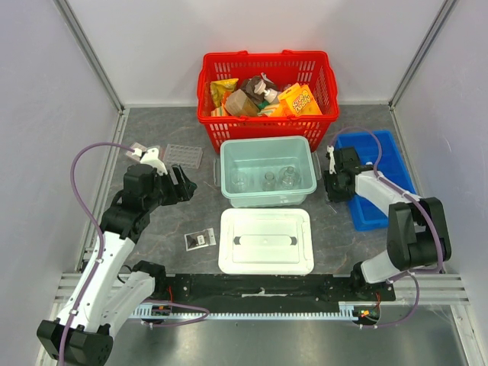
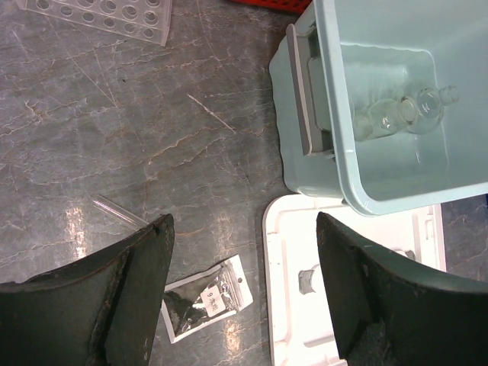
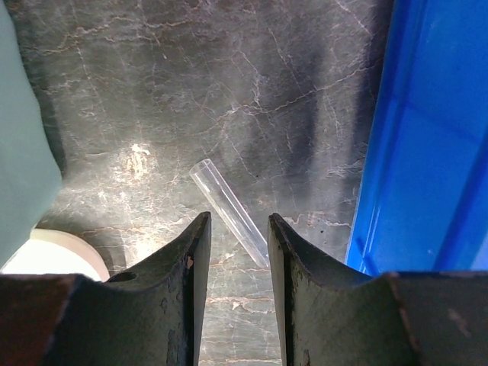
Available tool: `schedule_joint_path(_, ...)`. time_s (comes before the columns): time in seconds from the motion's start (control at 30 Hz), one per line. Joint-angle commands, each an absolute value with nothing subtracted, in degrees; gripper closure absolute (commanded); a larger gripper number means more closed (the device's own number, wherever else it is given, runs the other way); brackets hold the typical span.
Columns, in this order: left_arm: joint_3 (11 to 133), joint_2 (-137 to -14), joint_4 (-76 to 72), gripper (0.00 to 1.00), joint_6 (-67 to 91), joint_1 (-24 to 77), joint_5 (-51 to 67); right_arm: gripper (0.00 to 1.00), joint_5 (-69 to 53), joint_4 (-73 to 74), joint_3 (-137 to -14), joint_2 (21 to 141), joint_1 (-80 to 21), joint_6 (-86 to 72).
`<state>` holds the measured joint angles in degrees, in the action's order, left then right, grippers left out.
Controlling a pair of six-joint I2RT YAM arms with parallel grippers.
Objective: Organize the chemistry lab equipment
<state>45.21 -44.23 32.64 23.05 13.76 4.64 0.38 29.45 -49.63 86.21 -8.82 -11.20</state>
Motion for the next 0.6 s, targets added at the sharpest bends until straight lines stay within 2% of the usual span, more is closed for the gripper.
schedule_joint_path(0.0,45.2,-43.3,30.9,0.2,21.7,14.1,4.0,0.58,1.8,29.1,-50.8,87.6,-9.4,-12.1)
schedule_joint_path(0.3,45.2,-43.9,30.9,0.2,21.8,14.1,3.8,0.59,1.8,28.7,-51.2,90.6,-9.8,-12.2)
schedule_joint_path(0.57,45.3,-43.7,30.8,0.2,21.9,14.1,3.8,0.67,1.8,27.9,-50.5,90.4,-10.1,-12.6)
